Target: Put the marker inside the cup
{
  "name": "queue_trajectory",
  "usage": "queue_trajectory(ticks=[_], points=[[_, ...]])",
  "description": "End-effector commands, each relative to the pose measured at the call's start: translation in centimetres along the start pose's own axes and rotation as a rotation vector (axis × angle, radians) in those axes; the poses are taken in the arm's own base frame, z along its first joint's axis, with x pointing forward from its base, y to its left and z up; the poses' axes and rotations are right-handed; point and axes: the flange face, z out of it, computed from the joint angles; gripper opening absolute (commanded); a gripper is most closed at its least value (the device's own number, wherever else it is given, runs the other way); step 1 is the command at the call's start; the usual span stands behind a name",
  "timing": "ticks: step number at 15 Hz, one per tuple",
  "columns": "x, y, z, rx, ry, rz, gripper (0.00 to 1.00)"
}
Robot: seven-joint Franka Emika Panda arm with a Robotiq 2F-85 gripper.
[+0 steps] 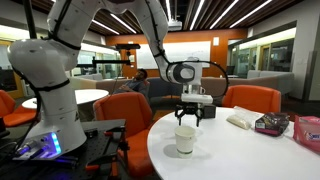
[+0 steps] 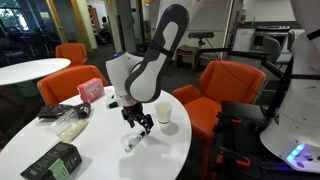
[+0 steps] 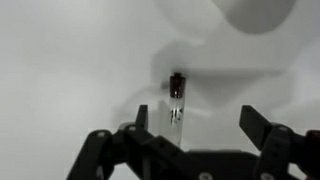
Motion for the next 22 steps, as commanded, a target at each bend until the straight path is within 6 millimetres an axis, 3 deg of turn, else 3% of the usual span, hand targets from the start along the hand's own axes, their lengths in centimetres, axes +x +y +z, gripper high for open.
queue_trajectory(ticks=[1, 3, 4, 5, 7, 9, 12, 13, 17, 22], points=[[0.4, 0.9, 1.6, -0.009, 0.001, 0.009, 0.92], [0.6, 0.9, 2.4, -0.009, -0.013, 0.003, 0.74], [0.7, 0.9, 2.7, -0.014, -0.021, 0.002, 0.74], [0.8, 0.9, 2.9, -0.017, -0.029, -0.001, 0.59], [1.0, 0.9, 3.3, -0.039, -0.052, 0.002, 0.51], [1.3, 0.8, 3.6, -0.057, -0.048, 0.008, 0.26], [1.7, 0.7, 4.2, -0.074, -0.032, 0.020, 0.05], [1.7, 0.6, 4.2, -0.079, -0.032, 0.027, 0.01], [2.0, -0.2, 2.8, -0.084, -0.051, 0.033, 0.05], [1.7, -3.0, -1.2, -0.094, -0.127, 0.052, 0.05]])
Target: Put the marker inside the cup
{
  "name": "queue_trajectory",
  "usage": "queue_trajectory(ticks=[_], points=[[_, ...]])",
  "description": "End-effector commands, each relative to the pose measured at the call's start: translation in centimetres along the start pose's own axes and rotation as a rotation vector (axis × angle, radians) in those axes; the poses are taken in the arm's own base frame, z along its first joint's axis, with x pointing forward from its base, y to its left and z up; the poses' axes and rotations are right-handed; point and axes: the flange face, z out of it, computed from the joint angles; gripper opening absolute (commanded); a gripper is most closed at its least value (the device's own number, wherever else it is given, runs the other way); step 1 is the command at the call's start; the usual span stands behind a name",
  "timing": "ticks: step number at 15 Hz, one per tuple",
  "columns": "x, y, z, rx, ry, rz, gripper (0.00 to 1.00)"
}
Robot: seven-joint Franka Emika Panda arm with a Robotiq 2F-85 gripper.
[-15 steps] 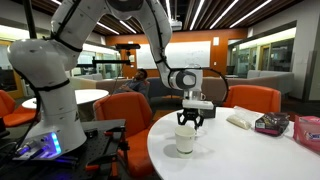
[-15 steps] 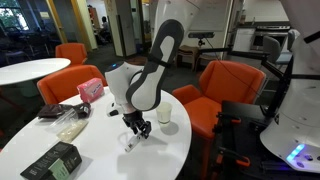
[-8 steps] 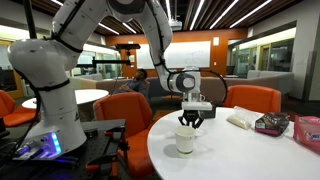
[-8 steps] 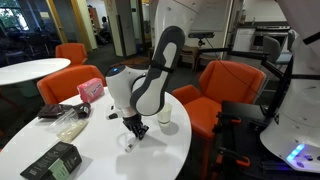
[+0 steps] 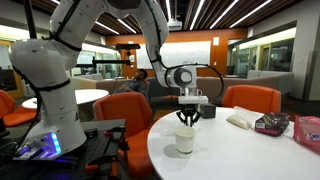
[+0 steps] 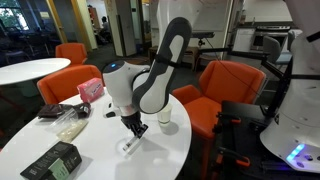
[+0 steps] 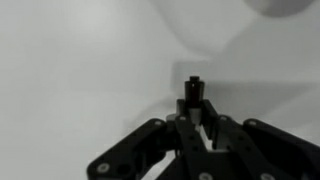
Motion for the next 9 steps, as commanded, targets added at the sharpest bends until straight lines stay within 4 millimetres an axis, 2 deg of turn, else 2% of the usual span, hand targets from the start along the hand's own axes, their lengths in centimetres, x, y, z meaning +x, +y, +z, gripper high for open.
queue_trajectory(ticks=[1, 5, 9], points=[[-1.9, -2.4, -3.7, -0.004, -0.095, 0.023, 0.05], [-5.1, -3.6, -8.1, 0.014, -0.281, 0.034, 0.05], [-7.1, -4.1, -12.1, 0.025, -0.419, 0.015, 0.05]])
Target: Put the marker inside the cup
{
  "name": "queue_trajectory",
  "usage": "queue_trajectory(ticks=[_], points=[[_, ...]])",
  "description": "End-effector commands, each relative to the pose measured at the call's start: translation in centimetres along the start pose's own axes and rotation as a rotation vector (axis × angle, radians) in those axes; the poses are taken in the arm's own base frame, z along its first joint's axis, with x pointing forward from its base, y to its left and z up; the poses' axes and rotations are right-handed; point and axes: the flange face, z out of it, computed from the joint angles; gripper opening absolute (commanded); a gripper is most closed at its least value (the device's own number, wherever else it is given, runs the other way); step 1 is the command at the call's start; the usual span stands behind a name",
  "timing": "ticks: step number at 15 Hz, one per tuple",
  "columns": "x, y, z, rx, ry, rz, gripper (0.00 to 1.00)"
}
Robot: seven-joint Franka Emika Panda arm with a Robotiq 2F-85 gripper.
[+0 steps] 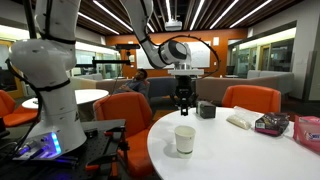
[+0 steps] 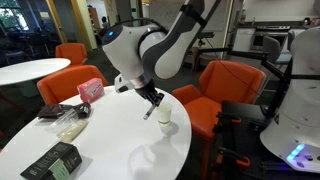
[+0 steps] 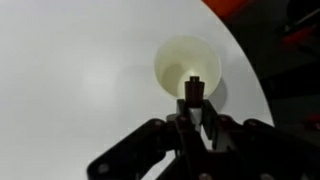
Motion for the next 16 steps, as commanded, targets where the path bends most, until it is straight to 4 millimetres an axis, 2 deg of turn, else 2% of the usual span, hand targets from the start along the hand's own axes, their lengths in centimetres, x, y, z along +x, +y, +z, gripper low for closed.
queue_trajectory(ticks=[1, 5, 9, 12, 16], points=[[-2.3, -0.8, -2.0, 0.004, -0.137, 0.009, 0.05], [-4.9, -0.2, -1.9, 0.041, -0.315, 0.070, 0.05], [-5.6, 0.5, -1.2, 0.056, -0.442, 0.098, 0.05], [-4.7, 1.1, 0.0, 0.070, -0.513, 0.101, 0.05], [-1.9, 1.9, 2.4, 0.090, -0.547, 0.100, 0.05]])
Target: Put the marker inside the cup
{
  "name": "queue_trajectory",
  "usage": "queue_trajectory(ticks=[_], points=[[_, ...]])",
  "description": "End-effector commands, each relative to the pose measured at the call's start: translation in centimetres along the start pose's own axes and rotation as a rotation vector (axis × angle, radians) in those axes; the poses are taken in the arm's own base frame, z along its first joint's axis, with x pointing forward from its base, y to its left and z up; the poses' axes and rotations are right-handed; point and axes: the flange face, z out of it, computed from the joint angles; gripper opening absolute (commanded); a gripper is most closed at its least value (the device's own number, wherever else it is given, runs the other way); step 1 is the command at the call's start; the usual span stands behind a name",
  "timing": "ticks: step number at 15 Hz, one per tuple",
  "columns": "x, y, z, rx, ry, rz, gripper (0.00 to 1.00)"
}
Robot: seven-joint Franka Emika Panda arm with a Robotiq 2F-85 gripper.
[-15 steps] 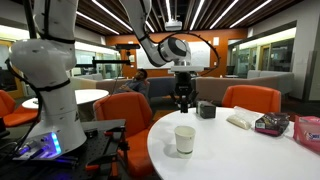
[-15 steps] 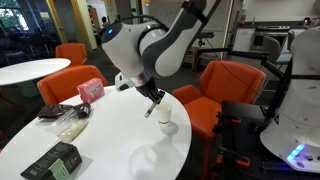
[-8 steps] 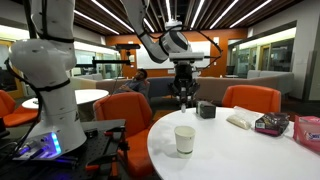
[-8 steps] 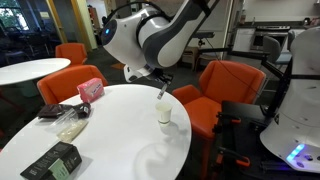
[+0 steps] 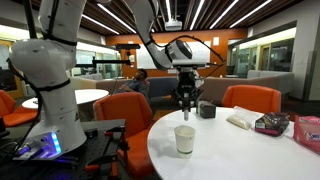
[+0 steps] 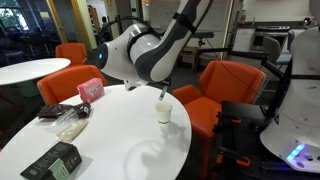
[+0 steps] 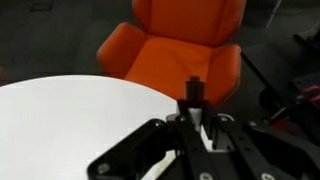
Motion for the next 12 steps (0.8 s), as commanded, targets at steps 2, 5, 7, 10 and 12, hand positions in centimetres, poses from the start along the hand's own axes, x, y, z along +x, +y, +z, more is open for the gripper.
queue_trajectory(ticks=[2, 5, 7, 10, 12], points=[[3.1, 0.7, 0.2, 0.012, -0.111, 0.031, 0.05], [4.3, 0.8, 0.7, 0.015, -0.192, 0.036, 0.05], [4.8, 0.8, 0.8, 0.023, -0.225, 0.021, 0.05], [5.9, 0.9, 0.8, 0.031, -0.232, 0.019, 0.05], [6.9, 1.1, 0.9, 0.030, -0.241, 0.018, 0.05]])
